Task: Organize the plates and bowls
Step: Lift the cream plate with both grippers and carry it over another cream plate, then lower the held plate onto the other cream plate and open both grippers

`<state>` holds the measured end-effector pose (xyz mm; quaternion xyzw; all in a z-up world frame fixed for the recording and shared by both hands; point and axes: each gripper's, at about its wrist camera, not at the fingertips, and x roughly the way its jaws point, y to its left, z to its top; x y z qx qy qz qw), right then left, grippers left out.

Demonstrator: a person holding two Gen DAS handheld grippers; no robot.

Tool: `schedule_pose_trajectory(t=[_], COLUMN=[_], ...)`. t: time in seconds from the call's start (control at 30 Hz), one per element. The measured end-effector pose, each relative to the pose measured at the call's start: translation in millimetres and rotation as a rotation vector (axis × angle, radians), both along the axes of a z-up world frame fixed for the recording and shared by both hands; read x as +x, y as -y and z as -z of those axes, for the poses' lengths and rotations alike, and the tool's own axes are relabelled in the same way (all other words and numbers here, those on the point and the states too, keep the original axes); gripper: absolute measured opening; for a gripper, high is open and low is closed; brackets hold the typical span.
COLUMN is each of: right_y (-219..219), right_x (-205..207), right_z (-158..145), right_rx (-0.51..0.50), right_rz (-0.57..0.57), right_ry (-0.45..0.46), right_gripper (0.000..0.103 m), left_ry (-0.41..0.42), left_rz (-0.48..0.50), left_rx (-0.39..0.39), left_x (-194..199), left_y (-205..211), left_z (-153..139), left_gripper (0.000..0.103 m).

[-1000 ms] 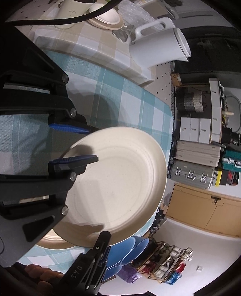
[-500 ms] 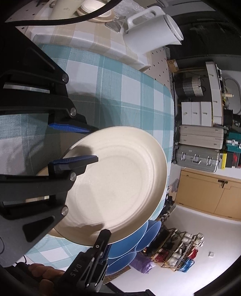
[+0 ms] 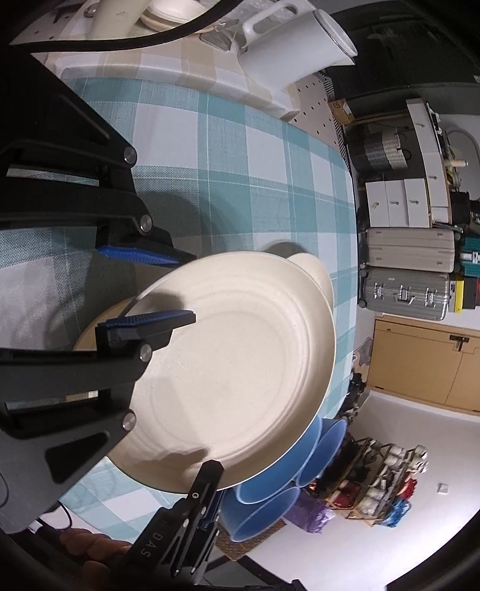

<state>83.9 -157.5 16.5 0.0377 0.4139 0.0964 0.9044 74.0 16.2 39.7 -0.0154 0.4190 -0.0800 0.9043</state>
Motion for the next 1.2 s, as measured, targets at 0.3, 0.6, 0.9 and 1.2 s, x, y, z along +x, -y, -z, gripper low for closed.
schedule_pose_trajectory(t=[0.3, 0.6, 0.9, 1.2], right_y=[10, 11, 10, 9], right_x=[-10, -13, -18, -22], right_z=[16, 29, 41, 50], right_rx=[0.006, 0.0, -0.024, -0.061], right_rz=[0.024, 0.03, 0.036, 0.05], right_ry=[-0.049, -0.077, -0.1, -0.112], right_gripper=[0.02, 0.021, 0.021, 0.021], left_ry=[-0.037, -0.071, -0.093, -0.11], left_rz=[0.046, 0.078, 0.112, 0.143], left_rx=[0.044, 0.086, 0.14, 0.204], left_x=[2, 7, 8, 6], left_y=[12, 17, 28, 39], left_z=[13, 29, 43, 54], left_gripper=[0.02, 0.021, 0.023, 0.024])
